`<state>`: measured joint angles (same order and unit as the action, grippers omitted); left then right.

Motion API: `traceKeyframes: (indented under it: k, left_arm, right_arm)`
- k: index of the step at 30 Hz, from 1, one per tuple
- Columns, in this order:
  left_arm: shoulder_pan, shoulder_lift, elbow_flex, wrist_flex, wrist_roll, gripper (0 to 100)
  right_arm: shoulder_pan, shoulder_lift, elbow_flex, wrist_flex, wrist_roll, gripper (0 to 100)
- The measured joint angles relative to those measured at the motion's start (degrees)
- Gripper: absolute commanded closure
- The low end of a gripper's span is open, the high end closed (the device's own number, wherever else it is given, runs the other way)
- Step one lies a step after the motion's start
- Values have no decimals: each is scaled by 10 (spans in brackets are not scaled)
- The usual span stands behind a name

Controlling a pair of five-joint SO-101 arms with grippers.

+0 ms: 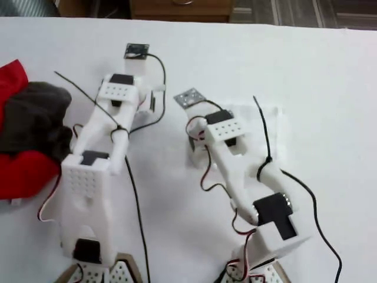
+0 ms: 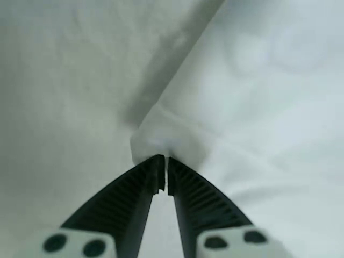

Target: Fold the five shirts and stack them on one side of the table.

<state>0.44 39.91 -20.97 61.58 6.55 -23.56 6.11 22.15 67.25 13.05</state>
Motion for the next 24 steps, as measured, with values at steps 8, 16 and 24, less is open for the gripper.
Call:
traceKeyframes:
  k: [8,16,24]
  left_arm:
    - [0,0,0,0,0,872]
    - [0,0,0,0,0,872]
    - [0,0,0,0,0,872]
  right_arm:
    - [39,-72,-56,50,4,975]
    - [193,-126,-69,33,4,872]
    - [272,-29,-76,-58,-85,820]
